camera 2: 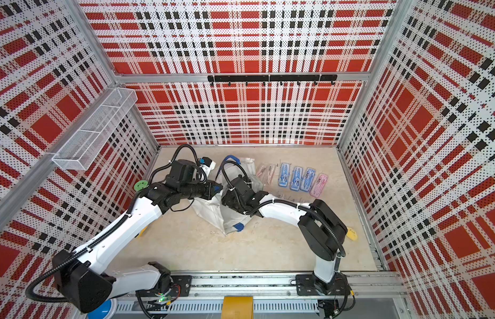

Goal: Take out the compass set from the canvas bag
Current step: Pick up the compass set from the canvas bag.

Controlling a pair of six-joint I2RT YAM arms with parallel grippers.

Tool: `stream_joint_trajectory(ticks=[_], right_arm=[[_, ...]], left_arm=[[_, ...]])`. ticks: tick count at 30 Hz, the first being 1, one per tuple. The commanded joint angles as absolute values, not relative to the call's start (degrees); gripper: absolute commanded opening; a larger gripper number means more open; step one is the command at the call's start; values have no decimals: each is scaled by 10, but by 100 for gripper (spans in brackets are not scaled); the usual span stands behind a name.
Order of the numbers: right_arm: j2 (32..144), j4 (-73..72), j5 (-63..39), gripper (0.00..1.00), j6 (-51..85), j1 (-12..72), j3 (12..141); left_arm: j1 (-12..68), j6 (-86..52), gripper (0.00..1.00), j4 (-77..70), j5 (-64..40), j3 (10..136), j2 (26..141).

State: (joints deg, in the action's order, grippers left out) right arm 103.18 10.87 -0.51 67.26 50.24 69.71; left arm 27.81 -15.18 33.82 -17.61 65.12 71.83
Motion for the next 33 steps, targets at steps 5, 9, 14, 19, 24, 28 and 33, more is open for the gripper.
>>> stream_joint_trajectory(ticks=[5,9,14,19,24,28,33], right_arm=[[1095,38,9,64,744,495,707],[1118,-11,7,65,787,490,691],[1139,-80,8,66,831,478,663],[1168,-127,0,65,850,472,668],[1204,-198,-14,62,881,468,662],[1242,-286,-36,61,880,463,675],[1274,-379,-63,55,873,459,695]], left_arm=[[299,-160,0,306,-194,647,707],[307,-173,0,305,-194,643,703],[313,-177,0,305,-198,637,694],[316,-180,0,307,-205,635,684],[321,-188,0,308,-214,635,682],[323,-189,0,314,-217,635,683],[321,-191,0,320,-211,629,676]])
